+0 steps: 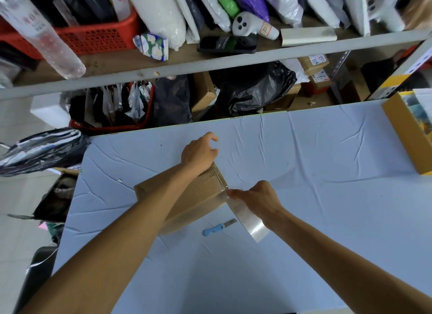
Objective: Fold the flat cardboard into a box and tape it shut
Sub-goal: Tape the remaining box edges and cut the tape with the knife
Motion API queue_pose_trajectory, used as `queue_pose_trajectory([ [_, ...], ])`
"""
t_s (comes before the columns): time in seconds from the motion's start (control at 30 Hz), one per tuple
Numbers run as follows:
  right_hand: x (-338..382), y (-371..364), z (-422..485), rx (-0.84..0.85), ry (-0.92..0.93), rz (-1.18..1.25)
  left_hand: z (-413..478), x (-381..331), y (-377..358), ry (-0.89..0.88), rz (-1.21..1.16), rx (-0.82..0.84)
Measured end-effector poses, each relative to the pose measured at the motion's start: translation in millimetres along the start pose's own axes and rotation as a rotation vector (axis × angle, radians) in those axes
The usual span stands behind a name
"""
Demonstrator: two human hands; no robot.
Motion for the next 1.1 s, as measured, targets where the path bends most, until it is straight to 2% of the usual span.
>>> queue_pose_trajectory([
  [0.07,0,-1,1,-0.002,0.007,-0.008,-8,6,15,-0.135,-0.185,-0.01],
  [0.13,-1,-1,1,-0.014,0.006,-0.012,-21,13,31,-0.308,-0.215,0.061],
  [0.2,0,-1,2,-0.02,0.007,-0.015,-37,19,40,-0.401,-0.142,0.248],
  [0.27,0,-1,2,-0.014,0.004,-0.014,-49,25,42,-0.488,-0.002,0.332],
  [0.43,1,-1,2,-0.007,0.0,-0.022,-56,23,34,-0.673,0.248,0.214],
  [0.67,12,2,6,-0.049,0.013,0.041,-32,14,37,-0.768,0.236,0.045],
  [0.83,19,3,9,-0.058,-0.005,0.098,-19,22,29,-0.689,0.161,0.135],
  [1.0,0,6,2,-0.011,0.079,0.194,-19,27,21,-0.648,0.161,0.155],
  [1.1,-12,8,2,0.023,0.078,0.242,-18,24,20,-0.526,0.05,0.184],
])
Point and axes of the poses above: each hand's wrist, its own z-axis towards the middle knuckle, its own y-axis out of the back of the hand, x = y × z, the point moved 1 cm from there along z, towards the middle knuckle, and after that the axes turned 15 degrees about -x, right-handed, at the moved point
